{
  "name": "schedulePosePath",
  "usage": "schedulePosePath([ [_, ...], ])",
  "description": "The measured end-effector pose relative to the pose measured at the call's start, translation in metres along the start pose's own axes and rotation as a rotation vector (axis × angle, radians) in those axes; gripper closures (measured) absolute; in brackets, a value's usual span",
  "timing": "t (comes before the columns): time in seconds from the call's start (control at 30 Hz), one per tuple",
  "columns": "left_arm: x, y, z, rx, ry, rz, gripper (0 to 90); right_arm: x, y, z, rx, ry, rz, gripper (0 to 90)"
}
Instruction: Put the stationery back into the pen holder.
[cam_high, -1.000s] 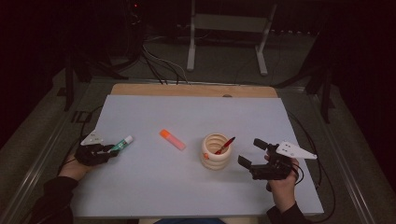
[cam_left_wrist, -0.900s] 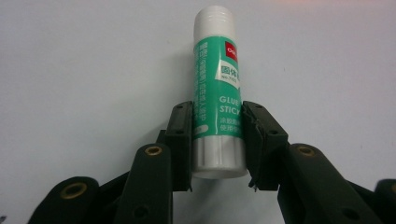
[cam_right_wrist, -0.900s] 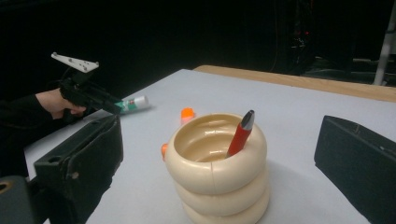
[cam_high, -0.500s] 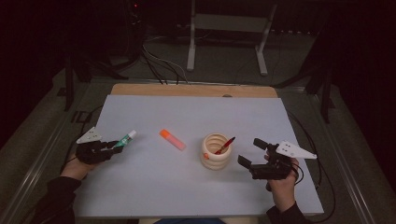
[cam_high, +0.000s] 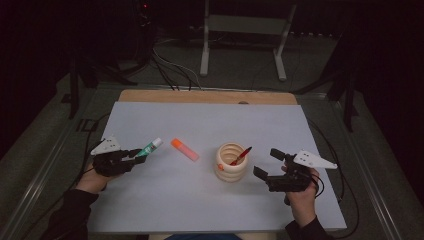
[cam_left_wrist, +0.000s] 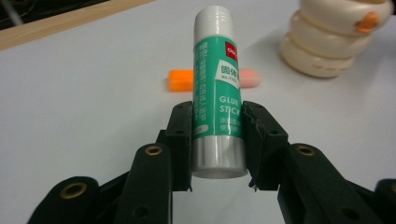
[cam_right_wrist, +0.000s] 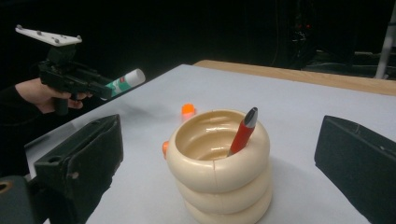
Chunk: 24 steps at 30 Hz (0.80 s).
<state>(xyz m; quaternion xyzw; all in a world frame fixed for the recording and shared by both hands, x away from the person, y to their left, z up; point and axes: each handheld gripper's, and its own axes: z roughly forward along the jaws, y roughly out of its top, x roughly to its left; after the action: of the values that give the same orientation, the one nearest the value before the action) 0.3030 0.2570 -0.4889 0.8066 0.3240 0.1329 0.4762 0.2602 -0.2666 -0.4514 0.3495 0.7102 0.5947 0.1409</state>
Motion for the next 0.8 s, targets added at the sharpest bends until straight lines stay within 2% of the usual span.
schedulePosePath([
  [0.23,-0.013,0.011,0.003,-0.052,-0.029,-0.003,66.8,0.001,0.002,0.005,0.016,-0.010,0.013,1.2],
  [0.27,-0.015,0.012,0.004,-0.057,-0.035,-0.002,66.8,0.002,0.002,0.005,0.016,-0.013,0.014,3.8],
  [0.43,-0.029,0.021,0.007,-0.082,-0.036,0.026,66.8,0.004,0.004,0.010,0.009,-0.022,0.021,4.6],
  [0.6,-0.042,0.029,0.010,-0.103,-0.070,0.045,66.8,0.008,0.008,0.012,0.011,-0.023,0.019,0.3],
  [0.8,-0.058,0.038,0.017,-0.130,-0.107,0.062,66.8,0.015,0.015,0.017,-0.009,-0.013,0.016,0.0],
])
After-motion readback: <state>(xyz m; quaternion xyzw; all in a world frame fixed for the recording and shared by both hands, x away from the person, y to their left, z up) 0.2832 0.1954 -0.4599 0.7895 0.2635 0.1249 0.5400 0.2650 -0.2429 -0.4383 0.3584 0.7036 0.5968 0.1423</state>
